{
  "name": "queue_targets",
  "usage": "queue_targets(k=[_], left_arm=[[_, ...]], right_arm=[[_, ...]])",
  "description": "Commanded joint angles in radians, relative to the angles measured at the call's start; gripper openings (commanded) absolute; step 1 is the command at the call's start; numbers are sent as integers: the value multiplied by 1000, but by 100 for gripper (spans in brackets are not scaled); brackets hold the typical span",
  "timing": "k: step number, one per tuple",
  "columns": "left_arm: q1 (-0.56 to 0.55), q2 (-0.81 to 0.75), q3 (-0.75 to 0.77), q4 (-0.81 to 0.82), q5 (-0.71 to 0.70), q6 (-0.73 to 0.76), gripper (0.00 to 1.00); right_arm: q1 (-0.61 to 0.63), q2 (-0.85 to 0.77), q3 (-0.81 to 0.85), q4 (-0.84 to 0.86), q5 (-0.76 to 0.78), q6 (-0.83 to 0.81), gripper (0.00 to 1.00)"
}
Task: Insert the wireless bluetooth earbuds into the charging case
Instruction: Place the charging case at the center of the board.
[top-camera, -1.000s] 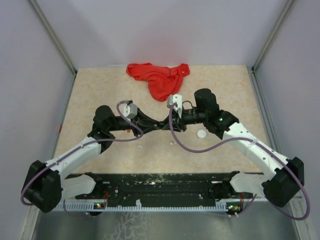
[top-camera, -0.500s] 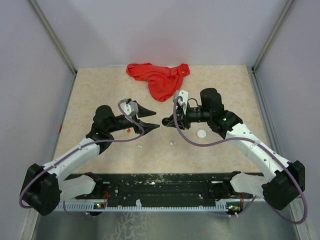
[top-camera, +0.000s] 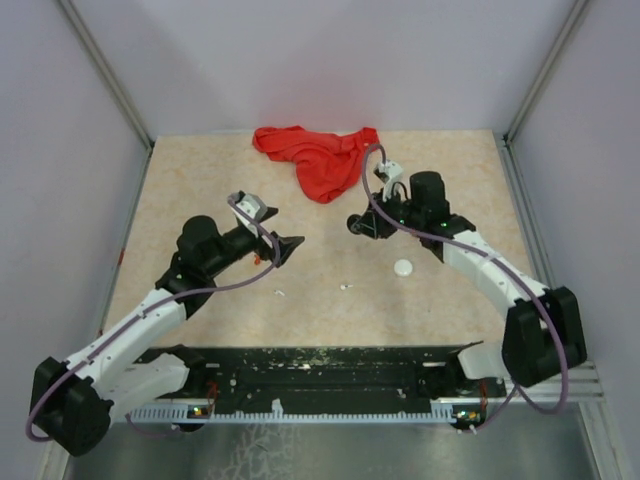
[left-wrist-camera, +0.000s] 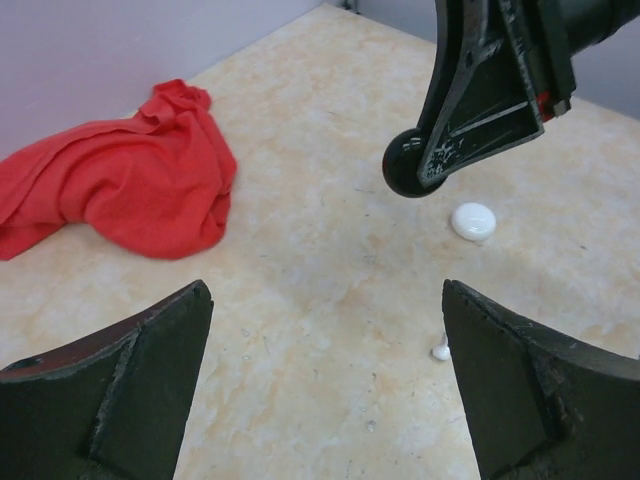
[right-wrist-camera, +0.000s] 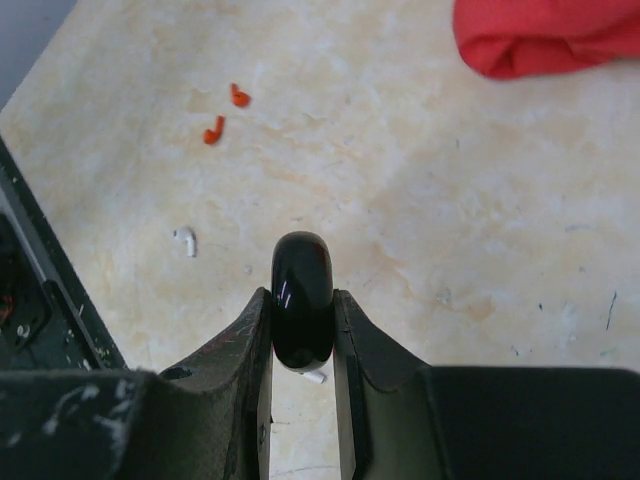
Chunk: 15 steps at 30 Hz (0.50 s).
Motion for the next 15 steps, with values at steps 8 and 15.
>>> queue_targets(k=[8, 15], left_arm=[[28, 67, 95, -171, -173, -106, 100], [53, 62, 103, -180, -105, -141, 100]], right_arm=[[-78, 417, 86, 104, 96, 307, 6], [-112, 584, 166, 76, 94, 370, 10]])
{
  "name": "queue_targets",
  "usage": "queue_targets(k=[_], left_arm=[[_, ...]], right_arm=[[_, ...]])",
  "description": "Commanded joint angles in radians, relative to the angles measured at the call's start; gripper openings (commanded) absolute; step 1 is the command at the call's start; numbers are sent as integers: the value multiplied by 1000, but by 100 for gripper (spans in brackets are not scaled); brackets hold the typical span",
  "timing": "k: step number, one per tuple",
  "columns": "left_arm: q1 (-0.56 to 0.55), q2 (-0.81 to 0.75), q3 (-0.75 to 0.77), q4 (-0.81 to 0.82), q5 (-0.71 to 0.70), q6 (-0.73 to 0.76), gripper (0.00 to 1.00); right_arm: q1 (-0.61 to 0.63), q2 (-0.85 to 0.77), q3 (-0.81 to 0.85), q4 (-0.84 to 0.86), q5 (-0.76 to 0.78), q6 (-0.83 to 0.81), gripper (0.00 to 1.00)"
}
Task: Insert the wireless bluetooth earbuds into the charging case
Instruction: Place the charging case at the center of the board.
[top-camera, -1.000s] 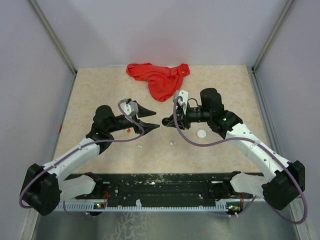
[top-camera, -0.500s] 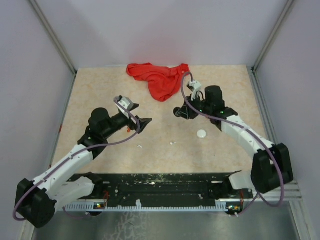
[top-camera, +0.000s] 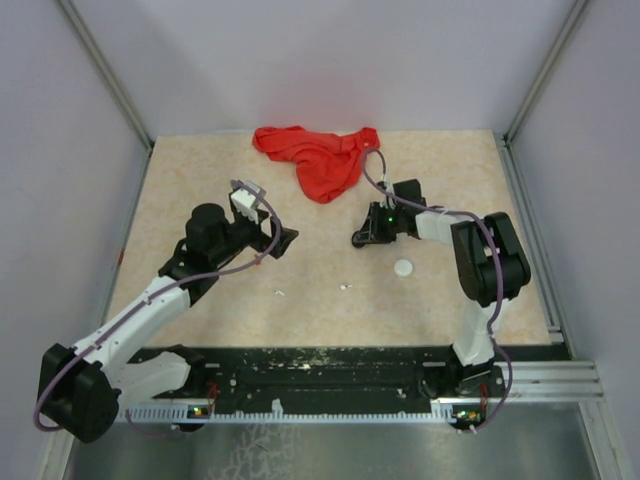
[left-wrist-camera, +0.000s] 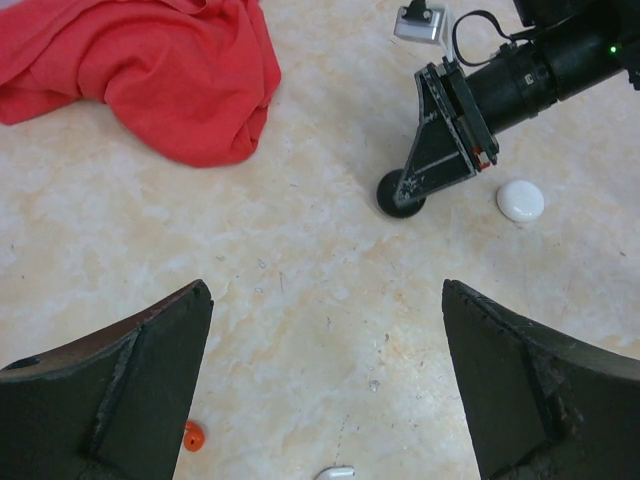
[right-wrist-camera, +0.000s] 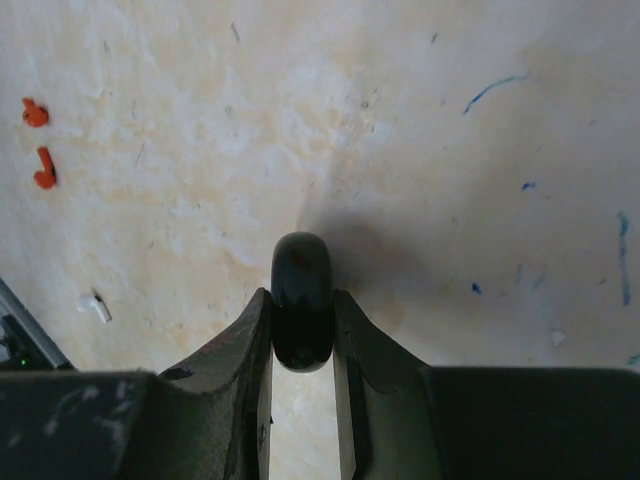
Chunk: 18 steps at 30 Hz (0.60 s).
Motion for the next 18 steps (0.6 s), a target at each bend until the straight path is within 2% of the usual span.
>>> queue_targets(k=[1, 11, 18], left_arm=[[10, -25, 38, -31, 32, -34, 100], [16, -109, 74, -75, 143, -53, 100], [17, -146, 123, -210, 140, -76, 100]], right_arm=[[-25, 32, 80, 21, 17, 56, 12], [-45, -40, 53, -71, 112, 12, 50], [-45, -239, -21, -140, 182, -29, 57]])
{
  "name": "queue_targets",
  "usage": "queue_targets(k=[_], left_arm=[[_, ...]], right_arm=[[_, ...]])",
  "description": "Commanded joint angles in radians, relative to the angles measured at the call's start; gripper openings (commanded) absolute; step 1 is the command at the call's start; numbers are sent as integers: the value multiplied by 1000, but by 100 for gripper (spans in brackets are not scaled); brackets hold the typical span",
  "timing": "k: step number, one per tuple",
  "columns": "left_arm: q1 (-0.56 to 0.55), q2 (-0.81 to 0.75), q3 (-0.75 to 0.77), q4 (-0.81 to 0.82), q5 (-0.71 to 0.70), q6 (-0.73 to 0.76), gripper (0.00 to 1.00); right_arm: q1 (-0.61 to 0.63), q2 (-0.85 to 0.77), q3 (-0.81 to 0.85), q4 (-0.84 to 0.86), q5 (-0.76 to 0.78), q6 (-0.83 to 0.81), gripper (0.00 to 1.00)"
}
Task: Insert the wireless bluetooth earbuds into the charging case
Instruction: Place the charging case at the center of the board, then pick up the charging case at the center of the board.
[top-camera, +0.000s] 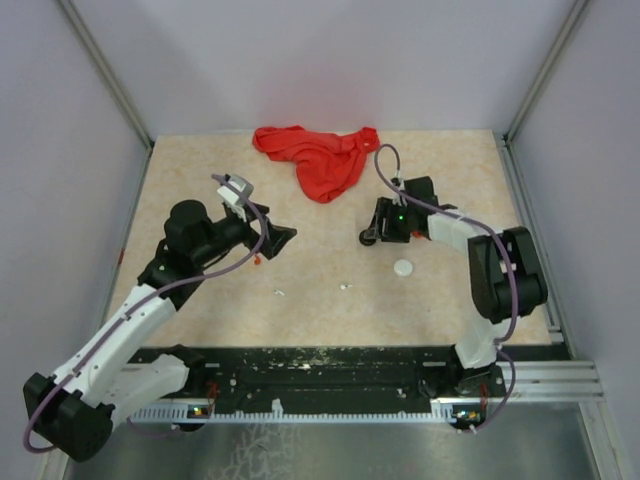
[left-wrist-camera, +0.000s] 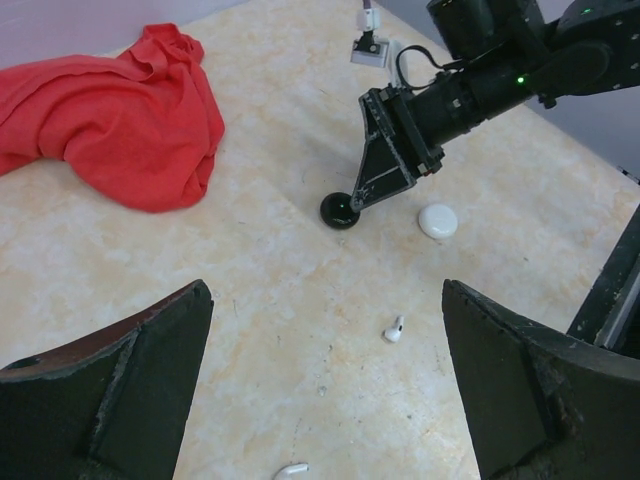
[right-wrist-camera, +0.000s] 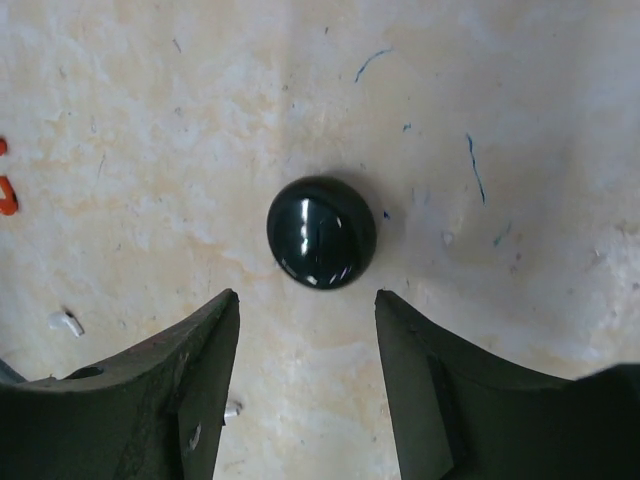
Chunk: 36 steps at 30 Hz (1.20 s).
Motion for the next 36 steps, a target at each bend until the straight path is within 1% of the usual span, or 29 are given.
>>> queue_targets(k=[1, 5, 7, 10, 13, 17, 25, 28, 36], left_arm=[[5, -58, 14, -96, 20, -42, 100], [5, -140, -48, -123, -4, -101, 100], [4, -172, -82, -119, -14, -132, 100], [4, -193, -128, -104, -11, -178, 100], [4, -190, -160, -87, 24, -210, 99], [4, -159, -180, -61, 86, -234, 97], [4, -60, -245, 68, 145, -305, 95], [4, -32, -248, 72, 148, -306, 94], [4, 10, -268, 99, 153, -329, 93]], right_arm=[[-5, -196, -51, -56, 55, -38, 58], [-2, -300, -90, -155, 103, -68, 62], [4, -365, -121, -199, 158, -83, 63], [13, -447, -165, -245, 245, -93, 63], [22, -483, -191, -286, 314, -95, 64], [55, -476, -195, -322, 379, -101, 66], [101, -405, -197, -292, 458, -102, 67], [114, -371, -186, -294, 486, -78, 68], [142, -264, -176, -248, 499, -88, 67]])
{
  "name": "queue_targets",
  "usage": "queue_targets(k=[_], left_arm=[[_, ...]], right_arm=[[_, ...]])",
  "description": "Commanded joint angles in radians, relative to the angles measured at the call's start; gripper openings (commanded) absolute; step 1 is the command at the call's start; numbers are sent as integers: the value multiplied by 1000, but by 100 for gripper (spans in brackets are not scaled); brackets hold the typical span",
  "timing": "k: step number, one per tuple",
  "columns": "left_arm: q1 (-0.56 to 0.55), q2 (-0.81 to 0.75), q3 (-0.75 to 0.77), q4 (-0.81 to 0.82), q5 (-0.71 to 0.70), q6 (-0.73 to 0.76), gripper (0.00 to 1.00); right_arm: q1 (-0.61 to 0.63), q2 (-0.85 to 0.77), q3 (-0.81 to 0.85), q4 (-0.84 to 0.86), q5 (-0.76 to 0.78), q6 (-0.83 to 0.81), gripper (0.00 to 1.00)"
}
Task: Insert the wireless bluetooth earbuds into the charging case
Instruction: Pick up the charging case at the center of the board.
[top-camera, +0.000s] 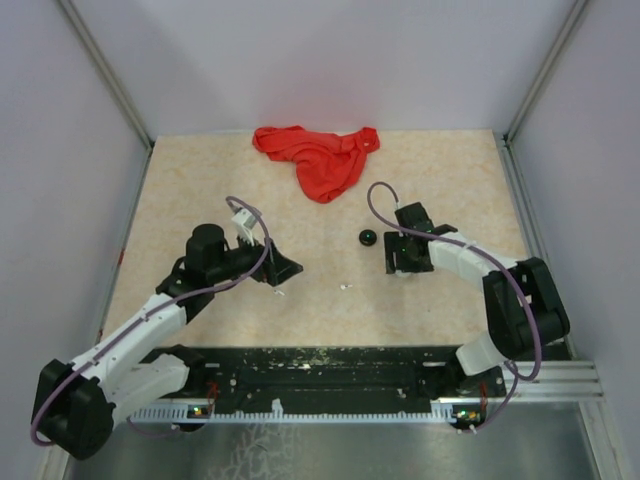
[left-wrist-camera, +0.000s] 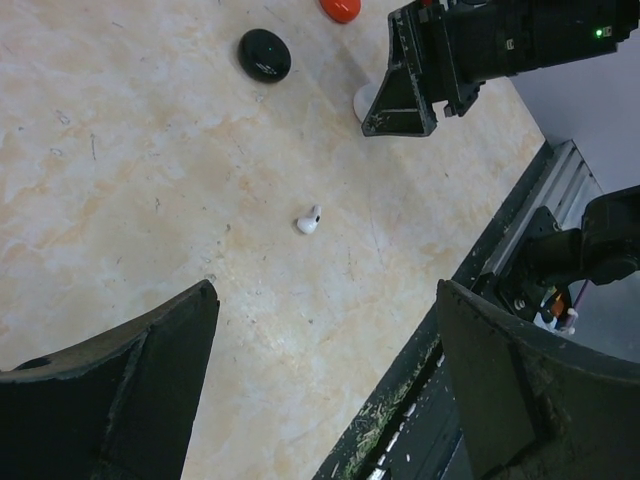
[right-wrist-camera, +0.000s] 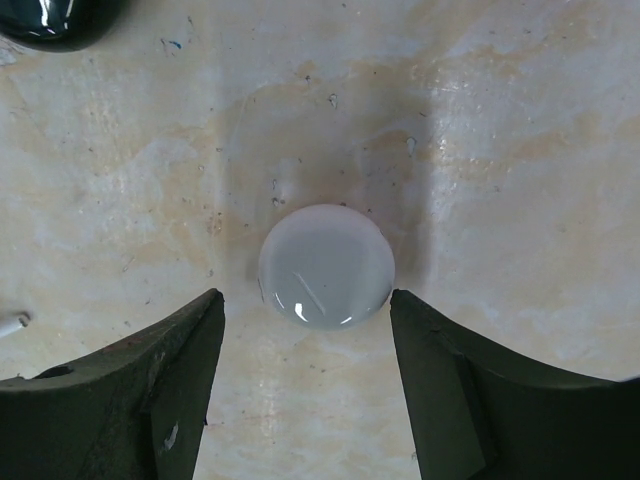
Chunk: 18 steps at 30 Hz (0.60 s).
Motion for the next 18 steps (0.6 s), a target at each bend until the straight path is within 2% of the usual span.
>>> queue_targets(k=[1, 7, 15, 18], left_arm=[[4, 18, -14, 55, 26, -22, 93], [4, 54, -9, 90, 34, -27, 93], [4, 94, -8, 121, 57, -61, 93], [5, 97, -11, 121, 53, -74, 93]], right_arm=[[20, 40, 29, 63, 31, 4, 67], [23, 63, 32, 81, 47, 4, 61], [23, 76, 36, 100, 65, 5, 61], [33, 70, 44, 95, 74, -9, 56]])
